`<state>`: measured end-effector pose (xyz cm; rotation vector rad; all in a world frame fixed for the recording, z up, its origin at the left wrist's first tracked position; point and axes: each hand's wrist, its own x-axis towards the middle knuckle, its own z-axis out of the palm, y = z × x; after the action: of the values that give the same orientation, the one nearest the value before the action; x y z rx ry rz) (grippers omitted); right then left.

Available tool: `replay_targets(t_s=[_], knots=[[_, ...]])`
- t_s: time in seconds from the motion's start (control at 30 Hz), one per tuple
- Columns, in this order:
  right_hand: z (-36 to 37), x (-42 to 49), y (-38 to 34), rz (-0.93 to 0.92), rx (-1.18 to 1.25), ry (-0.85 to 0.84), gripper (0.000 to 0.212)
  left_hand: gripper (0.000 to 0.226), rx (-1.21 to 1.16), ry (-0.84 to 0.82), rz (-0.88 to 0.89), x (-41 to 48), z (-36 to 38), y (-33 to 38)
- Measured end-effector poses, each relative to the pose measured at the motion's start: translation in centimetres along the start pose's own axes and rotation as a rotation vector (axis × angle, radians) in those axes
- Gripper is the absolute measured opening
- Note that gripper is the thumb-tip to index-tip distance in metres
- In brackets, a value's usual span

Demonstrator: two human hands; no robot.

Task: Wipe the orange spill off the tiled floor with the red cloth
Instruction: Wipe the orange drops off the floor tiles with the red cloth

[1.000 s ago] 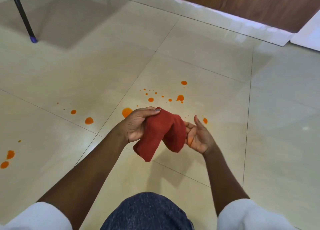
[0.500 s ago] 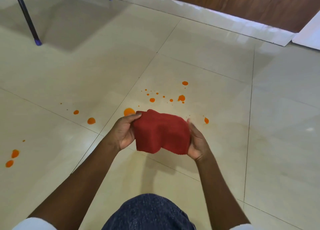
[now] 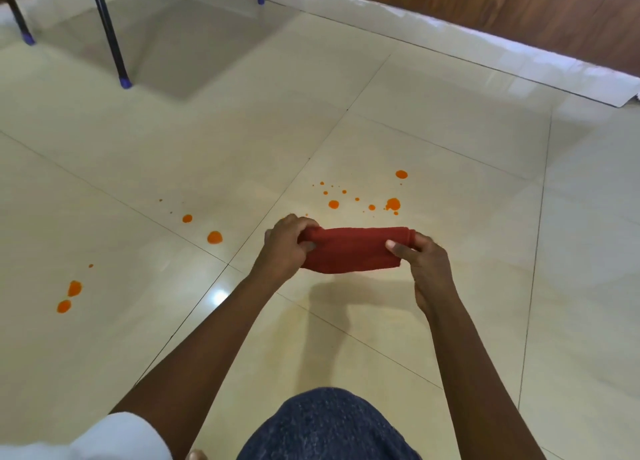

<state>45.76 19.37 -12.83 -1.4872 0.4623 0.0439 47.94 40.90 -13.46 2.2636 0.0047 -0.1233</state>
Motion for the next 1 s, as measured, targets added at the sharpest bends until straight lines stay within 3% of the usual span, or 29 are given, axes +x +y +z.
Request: replay_targets(t_s=[0.07, 0.13, 0.17, 0.23, 0.3, 0.33, 0.4, 0.47, 0.57, 0.7, 0.8, 0.9, 1.0], knots=[[-0.1, 0.1, 0.3, -0.089, -0.009, 0.027, 0.032, 0.020, 0.316, 0.104, 0.163, 0.2, -0.6, -0.4], [-0.1, 0.3, 0.6, -0.162, -0.184, -0.025, 0.037, 0.021, 0.526, 0.096, 0.239, 0.6, -1.2, -1.4], [-0.3, 0.3, 0.6, -0.174, -0.258, -0.075, 0.037, 0.020, 0.517, 0.056, 0.216, 0.8, -1.3, -1.7], [0.2, 0.1, 0.5, -0.137, -0.238, -0.155, 0.025, 0.015, 0.217, -0.034, 0.017, 1.5, -1.5, -2.0], [0.8, 0.0, 0.5, -0.150, -0.195, -0.112, 0.017, 0.014, -0.085, -0.067, -0.134, 2.9, -1.0, -1.9], [1.1, 0.2, 0.8, -0.200, -0.234, -0.054, 0.012, 0.016, -0.123, -0.062, -0.132, 3.7, -0.6, -1.9], [1.5, 0.5, 1.6, -0.346, -0.425, 0.047, 0.006, 0.020, -0.163, -0.052, -0.101, 5.0, 0.5, -2.1], [1.6, 0.4, 3.5, -0.575, -0.668, 0.081, 0.021, 0.029, -0.138, -0.077, -0.061, 5.9, 1.6, -3.1], [2.1, -0.3, 8.8, -0.792, -1.013, -0.050, 0.015, 0.037, 0.040, -0.232, -0.026, 6.4, 3.2, -6.3], [2.6, -2.2, 15.1, -0.646, -1.460, -0.305, 0.030, 0.037, 0.062, -0.252, -0.088, 3.6, 4.8, -9.9], [2.8, -2.8, 13.7, -0.608, -1.372, -0.138, 0.035, 0.037, 0.174, -0.213, -0.027, 0.9, 4.4, -11.8], [4.3, -0.4, 11.3, -0.639, -1.225, 0.064, 0.036, 0.047, 0.490, -0.199, 0.070, -1.2, 3.4, -13.7], [6.4, 3.1, 11.1, -0.605, -1.243, -0.130, 0.046, 0.064, 0.739, -0.220, 0.051, -3.0, 2.2, -15.3]])
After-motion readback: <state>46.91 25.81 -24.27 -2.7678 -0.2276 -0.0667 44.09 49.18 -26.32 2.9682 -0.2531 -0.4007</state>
